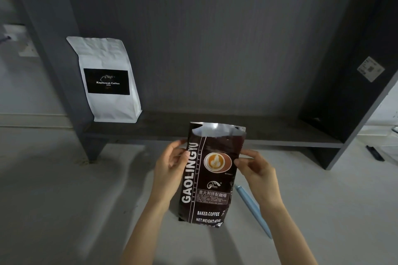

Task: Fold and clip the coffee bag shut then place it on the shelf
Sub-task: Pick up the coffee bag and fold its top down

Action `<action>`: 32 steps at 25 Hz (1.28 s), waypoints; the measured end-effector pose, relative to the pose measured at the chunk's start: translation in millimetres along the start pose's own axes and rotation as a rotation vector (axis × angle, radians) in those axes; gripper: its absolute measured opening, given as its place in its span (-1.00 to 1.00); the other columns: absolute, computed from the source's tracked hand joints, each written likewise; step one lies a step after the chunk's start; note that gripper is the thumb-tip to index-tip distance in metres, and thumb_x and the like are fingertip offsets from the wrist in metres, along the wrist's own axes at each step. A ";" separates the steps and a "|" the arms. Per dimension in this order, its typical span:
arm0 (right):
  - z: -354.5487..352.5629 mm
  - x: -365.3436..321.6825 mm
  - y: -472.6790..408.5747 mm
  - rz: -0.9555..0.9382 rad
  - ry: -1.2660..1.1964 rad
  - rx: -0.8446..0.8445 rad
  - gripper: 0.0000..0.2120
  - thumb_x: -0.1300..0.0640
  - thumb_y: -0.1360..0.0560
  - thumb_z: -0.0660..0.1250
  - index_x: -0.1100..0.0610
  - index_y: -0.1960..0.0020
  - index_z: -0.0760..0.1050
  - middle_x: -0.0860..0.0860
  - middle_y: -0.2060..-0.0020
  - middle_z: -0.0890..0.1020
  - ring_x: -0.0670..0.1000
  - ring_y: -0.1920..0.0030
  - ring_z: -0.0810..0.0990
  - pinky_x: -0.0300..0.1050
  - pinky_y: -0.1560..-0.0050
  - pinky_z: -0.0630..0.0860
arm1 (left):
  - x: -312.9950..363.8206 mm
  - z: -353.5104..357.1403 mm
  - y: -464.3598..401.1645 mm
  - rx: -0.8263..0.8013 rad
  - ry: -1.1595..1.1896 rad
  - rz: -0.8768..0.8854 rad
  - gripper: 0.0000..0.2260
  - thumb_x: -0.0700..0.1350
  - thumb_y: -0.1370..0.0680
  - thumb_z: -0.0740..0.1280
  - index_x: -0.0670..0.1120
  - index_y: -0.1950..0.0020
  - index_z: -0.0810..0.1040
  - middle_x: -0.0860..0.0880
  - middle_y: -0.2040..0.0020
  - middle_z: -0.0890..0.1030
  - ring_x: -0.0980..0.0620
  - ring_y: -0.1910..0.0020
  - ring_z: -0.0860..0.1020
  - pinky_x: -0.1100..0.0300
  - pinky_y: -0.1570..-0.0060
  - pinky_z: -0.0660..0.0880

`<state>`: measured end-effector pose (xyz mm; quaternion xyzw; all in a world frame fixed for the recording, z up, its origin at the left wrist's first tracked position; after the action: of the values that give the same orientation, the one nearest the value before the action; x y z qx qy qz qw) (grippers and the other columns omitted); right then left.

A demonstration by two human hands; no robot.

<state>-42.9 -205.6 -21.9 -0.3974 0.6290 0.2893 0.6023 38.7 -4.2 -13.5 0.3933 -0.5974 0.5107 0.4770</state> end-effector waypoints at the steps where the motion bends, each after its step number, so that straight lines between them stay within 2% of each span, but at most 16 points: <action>1: 2.7 -0.6 0.4 0.001 -0.038 -0.024 -0.86 0.30 -0.44 0.30 0.09 0.07 0.52 -0.03 0.32 0.65 -0.22 0.32 0.61 -0.38 0.31 0.52 | 0.6 -0.7 0.7 0.003 -0.002 -0.003 -0.84 -0.23 -0.49 0.28 -0.01 0.00 0.52 0.15 0.16 0.63 0.40 0.22 0.56 0.54 0.20 0.44; 4: 7.5 -2.8 1.1 0.000 -0.150 -0.071 -0.75 0.39 -0.46 0.22 0.09 0.18 0.54 -0.12 0.38 0.65 -0.26 0.37 0.59 -0.46 0.32 0.51 | 4.5 -0.4 3.4 -0.008 0.008 -0.013 -0.74 -0.39 -0.46 0.21 -0.04 0.19 0.55 0.20 0.36 0.66 0.38 0.30 0.57 0.54 0.26 0.43; 7: 13.0 -5.9 3.1 -0.027 -0.164 -0.140 -0.63 0.48 -0.47 0.13 0.10 0.25 0.55 -0.15 0.47 0.67 -0.23 0.37 0.59 -0.44 0.31 0.50 | 3.4 -1.3 4.1 -0.009 0.042 -0.037 -0.68 -0.47 -0.45 0.17 -0.08 0.26 0.54 0.08 0.29 0.63 0.34 0.33 0.58 0.54 0.31 0.44; 10: 13.2 -5.3 3.9 -0.006 -0.140 -0.154 -0.58 0.45 -0.49 0.11 0.05 0.27 0.58 -0.13 0.42 0.68 -0.19 0.29 0.60 -0.34 0.18 0.54 | 0.4 -2.7 3.0 -0.014 0.058 -0.043 -0.67 -0.46 -0.46 0.16 -0.08 0.27 0.55 0.10 0.29 0.62 0.32 0.32 0.58 0.52 0.30 0.45; 13: 12.0 -9.0 5.8 0.001 -0.089 -0.160 -0.59 0.34 -0.53 0.09 -0.03 0.22 0.60 -0.13 0.23 0.66 -0.11 0.10 0.59 -0.19 0.02 0.51 | 1.0 -1.8 2.3 -0.053 0.020 -0.051 -0.57 -0.54 -0.38 0.10 -0.06 0.19 0.57 0.12 0.23 0.63 0.37 0.26 0.58 0.54 0.24 0.45; 15: 13.1 -14.3 8.0 0.003 -0.077 -0.187 -0.62 0.28 -0.54 0.07 -0.02 0.17 0.59 -0.11 0.14 0.64 -0.17 0.05 0.58 -0.22 0.01 0.50 | 0.2 0.0 3.1 -0.086 0.009 -0.059 -0.60 -0.46 -0.42 0.12 -0.02 0.13 0.58 0.19 0.27 0.66 0.37 0.21 0.58 0.55 0.24 0.45; 18: 15.7 -15.1 10.4 -0.007 -0.064 -0.229 -0.70 0.18 -0.55 0.10 -0.06 0.13 0.58 -0.18 0.15 0.64 -0.30 0.12 0.58 -0.39 0.11 0.53 | -6.8 1.3 3.2 -0.141 0.107 -0.127 -0.79 -0.09 -0.55 0.16 0.05 0.08 0.59 0.19 0.22 0.69 0.29 0.16 0.61 0.51 0.22 0.47; 20: 17.8 -10.6 11.6 -0.011 -0.091 -0.248 -0.74 0.20 -0.53 0.14 -0.06 0.09 0.57 -0.17 0.18 0.65 -0.26 0.14 0.60 -0.47 0.14 0.52 | -9.0 4.3 3.4 -0.215 0.088 -0.120 -0.83 0.05 -0.51 0.21 0.10 0.04 0.58 0.15 0.10 0.67 0.26 0.04 0.60 0.41 0.06 0.49; 22: 16.9 -5.7 11.0 -0.021 -0.126 -0.239 -0.73 0.28 -0.51 0.18 -0.04 0.05 0.55 -0.14 0.19 0.65 -0.21 0.14 0.61 -0.44 0.09 0.53 | -11.6 6.8 4.6 -0.256 0.046 -0.109 -0.86 -0.05 -0.49 0.27 0.14 0.00 0.55 0.10 -0.01 0.64 0.18 -0.08 0.56 0.28 -0.09 0.47; 24: 16.8 -2.6 9.4 -0.042 -0.131 -0.244 -0.70 0.33 -0.48 0.21 -0.03 -0.04 0.51 -0.06 0.12 0.65 -0.13 0.06 0.60 -0.39 0.02 0.53 | -12.6 8.3 7.3 -0.255 0.068 -0.108 -0.74 -0.22 -0.51 0.25 0.14 -0.02 0.53 0.10 -0.02 0.63 0.21 -0.07 0.56 0.38 -0.03 0.48; 26: 19.8 5.6 7.7 -0.025 -0.115 -0.270 -0.63 0.35 -0.46 0.25 -0.01 -0.15 0.42 0.02 0.05 0.62 -0.06 -0.04 0.58 -0.36 -0.01 0.54 | -11.4 8.3 7.4 -0.236 0.063 -0.093 -0.68 -0.28 -0.50 0.24 0.13 -0.07 0.50 0.13 0.02 0.63 0.28 -0.04 0.56 0.50 0.05 0.45; 29: 24.8 18.5 5.1 -0.029 0.008 -0.264 -0.61 0.34 -0.40 0.33 -0.04 -0.12 0.43 -0.02 -0.01 0.63 -0.04 -0.13 0.56 -0.04 -0.18 0.50 | -11.3 9.9 8.3 -0.239 0.048 -0.084 -0.66 -0.30 -0.50 0.24 0.07 -0.17 0.44 0.18 0.07 0.62 0.37 0.07 0.56 0.55 0.12 0.43; 30: 23.7 21.6 4.0 -0.029 0.014 -0.230 -0.63 0.34 -0.39 0.35 -0.04 -0.08 0.46 -0.02 -0.01 0.64 -0.03 -0.13 0.56 -0.02 -0.18 0.50 | -14.4 12.1 8.9 -0.254 0.044 -0.098 -0.66 -0.30 -0.50 0.24 0.04 -0.18 0.42 0.21 0.06 0.59 0.42 0.10 0.55 0.57 0.14 0.42; 32: 19.7 26.6 2.0 -0.010 -0.021 -0.155 -0.67 0.33 -0.39 0.36 -0.09 0.03 0.50 -0.05 0.03 0.66 -0.06 -0.10 0.59 -0.23 -0.06 0.55 | -21.3 17.6 12.0 -0.294 0.030 -0.132 -0.69 -0.30 -0.49 0.25 0.02 -0.16 0.41 0.23 0.03 0.54 0.50 0.13 0.52 0.60 0.18 0.40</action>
<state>-33.0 -192.0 -50.6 -0.4428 0.5966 0.3381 0.5776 29.3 -19.9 -37.4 0.3499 -0.6314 0.3911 0.5710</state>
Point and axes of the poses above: each hand's wrist, its own y-axis away from the middle knuckle, its own z-axis out of the palm, x = y × z, the point moved 10 cm from there along -y, towards the middle knuckle
